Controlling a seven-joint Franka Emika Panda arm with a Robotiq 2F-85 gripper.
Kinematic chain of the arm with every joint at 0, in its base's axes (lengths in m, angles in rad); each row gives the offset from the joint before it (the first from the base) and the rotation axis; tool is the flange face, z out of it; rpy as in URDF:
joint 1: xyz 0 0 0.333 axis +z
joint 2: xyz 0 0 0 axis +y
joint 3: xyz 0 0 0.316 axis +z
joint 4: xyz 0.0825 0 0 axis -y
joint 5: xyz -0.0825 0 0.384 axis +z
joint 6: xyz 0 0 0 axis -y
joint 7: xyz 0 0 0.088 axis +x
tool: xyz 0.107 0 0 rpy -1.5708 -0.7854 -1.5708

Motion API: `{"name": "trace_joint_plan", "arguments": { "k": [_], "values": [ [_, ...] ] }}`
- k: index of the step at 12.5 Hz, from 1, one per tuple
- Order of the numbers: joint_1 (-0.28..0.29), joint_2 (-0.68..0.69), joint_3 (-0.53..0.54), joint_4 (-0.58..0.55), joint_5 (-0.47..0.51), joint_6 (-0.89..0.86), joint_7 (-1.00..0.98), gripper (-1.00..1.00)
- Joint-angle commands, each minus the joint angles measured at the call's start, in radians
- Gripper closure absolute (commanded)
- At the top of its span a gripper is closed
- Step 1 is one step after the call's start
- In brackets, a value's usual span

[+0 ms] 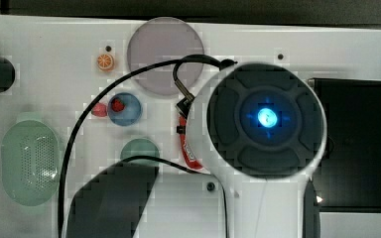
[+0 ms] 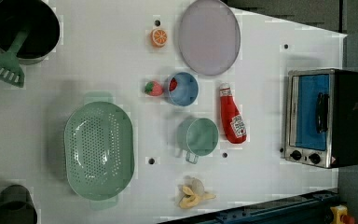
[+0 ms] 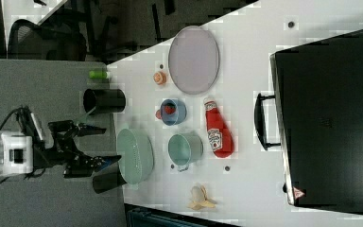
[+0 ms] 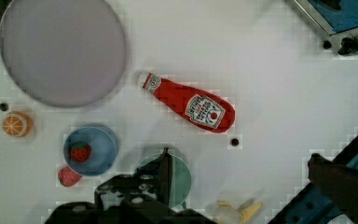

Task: Pick Ketchup from the table and place it in strainer.

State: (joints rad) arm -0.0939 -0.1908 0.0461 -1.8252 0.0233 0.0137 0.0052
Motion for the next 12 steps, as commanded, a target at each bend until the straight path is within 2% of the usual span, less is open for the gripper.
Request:
{"name": "trace_joint_plan", "arguments": {
  "k": [1, 5, 12],
  "values": [
    [-0.019, 0.068, 0.012, -0.038, 0.004, 0.013, -0.143, -1.00],
    [-0.017, 0.140, 0.032, -0.133, 0.004, 0.101, -0.335, -1.00],
    [-0.016, 0.193, 0.049, -0.401, 0.003, 0.485, -0.881, -1.00]
  ]
}}
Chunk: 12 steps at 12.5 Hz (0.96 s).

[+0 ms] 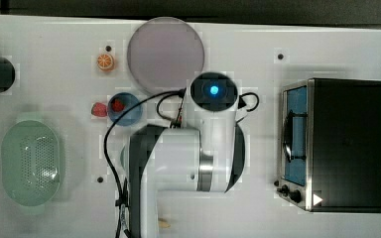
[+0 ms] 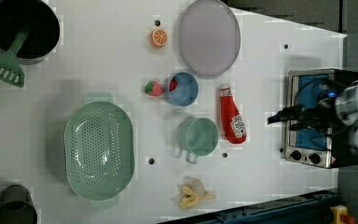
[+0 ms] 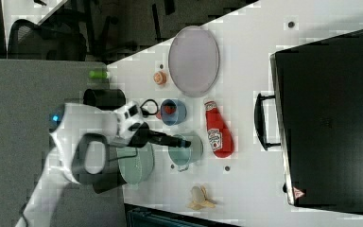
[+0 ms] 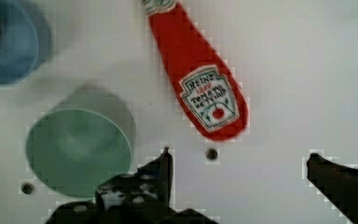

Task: Pick Ketchup from the table and place it in strainer.

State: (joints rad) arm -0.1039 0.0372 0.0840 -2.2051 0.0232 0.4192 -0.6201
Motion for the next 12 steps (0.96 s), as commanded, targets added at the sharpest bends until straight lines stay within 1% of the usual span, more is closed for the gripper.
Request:
{"name": "trace_joint_plan", "arguments": {
  "k": [1, 3, 5, 7, 9, 12],
  "values": [
    [-0.005, -0.021, 0.015, -0.053, 0.003, 0.138, -0.290, -1.00],
    [-0.003, 0.020, 0.015, -0.107, 0.003, 0.247, -0.303, -1.00],
    [0.003, 0.074, 0.015, -0.136, -0.011, 0.320, -0.303, -1.00],
    [0.007, 0.140, 0.015, -0.140, -0.067, 0.400, -0.304, -1.00],
    [0.010, 0.203, 0.017, -0.139, -0.075, 0.471, -0.303, -1.00],
    [0.018, 0.279, 0.019, -0.142, -0.075, 0.518, -0.303, -1.00]
  ]
}}
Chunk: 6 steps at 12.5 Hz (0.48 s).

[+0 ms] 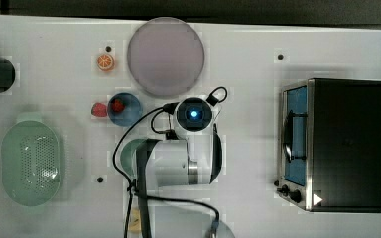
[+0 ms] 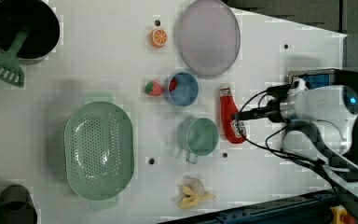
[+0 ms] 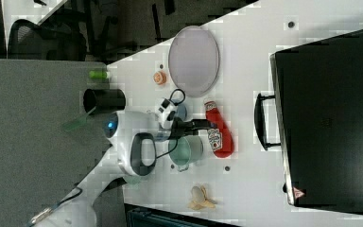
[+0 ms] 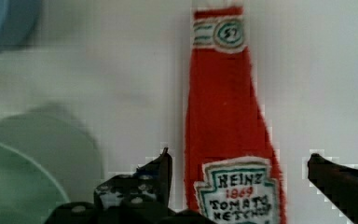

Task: Pick Ketchup from the table and place it in strainer.

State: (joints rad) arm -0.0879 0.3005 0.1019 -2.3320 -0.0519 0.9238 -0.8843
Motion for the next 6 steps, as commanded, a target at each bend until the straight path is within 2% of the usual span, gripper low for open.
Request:
{"name": "trace_joint_plan", "arguments": {
  "k": [1, 3, 6],
  "values": [
    [0.003, 0.036, 0.001, -0.016, 0.000, 0.033, -0.039, -1.00],
    [0.003, 0.068, -0.002, -0.020, 0.000, 0.081, -0.040, -0.93],
    [0.003, 0.083, -0.006, -0.021, 0.000, 0.116, -0.039, -0.24]
  ]
}}
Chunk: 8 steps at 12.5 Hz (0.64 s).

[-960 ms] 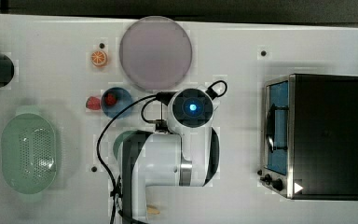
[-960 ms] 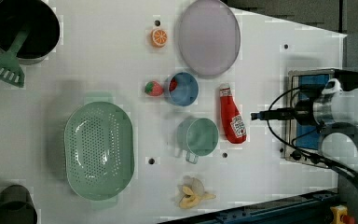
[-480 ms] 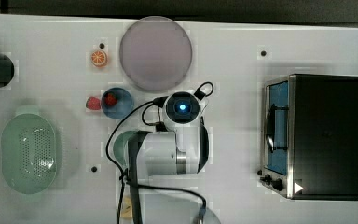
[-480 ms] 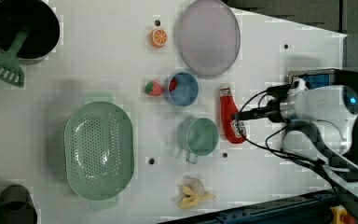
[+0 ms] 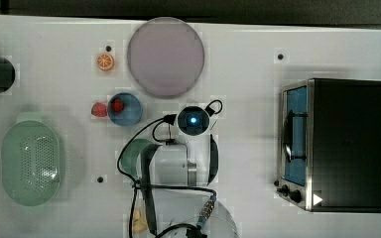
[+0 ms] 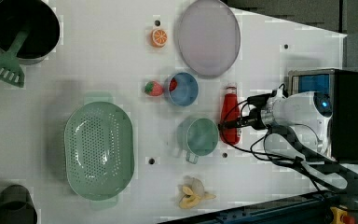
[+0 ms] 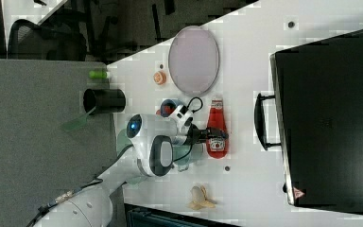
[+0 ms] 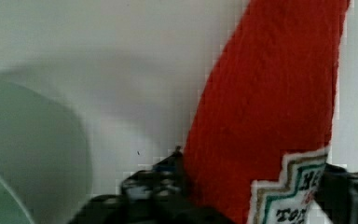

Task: Pick Ketchup from the table and place it in strainer.

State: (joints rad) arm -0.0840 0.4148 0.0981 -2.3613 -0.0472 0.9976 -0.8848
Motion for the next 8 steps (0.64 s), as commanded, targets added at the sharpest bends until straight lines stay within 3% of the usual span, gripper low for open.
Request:
{"name": "trace_joint_plan", "arguments": {
  "k": [1, 5, 8],
  "values": [
    [-0.002, -0.035, -0.004, 0.009, -0.005, 0.041, -0.039, -0.24],
    [-0.010, -0.148, -0.009, 0.029, 0.001, 0.000, -0.034, -0.24],
    [-0.005, -0.350, -0.001, 0.069, 0.002, -0.237, -0.013, -0.24]
  ]
}}
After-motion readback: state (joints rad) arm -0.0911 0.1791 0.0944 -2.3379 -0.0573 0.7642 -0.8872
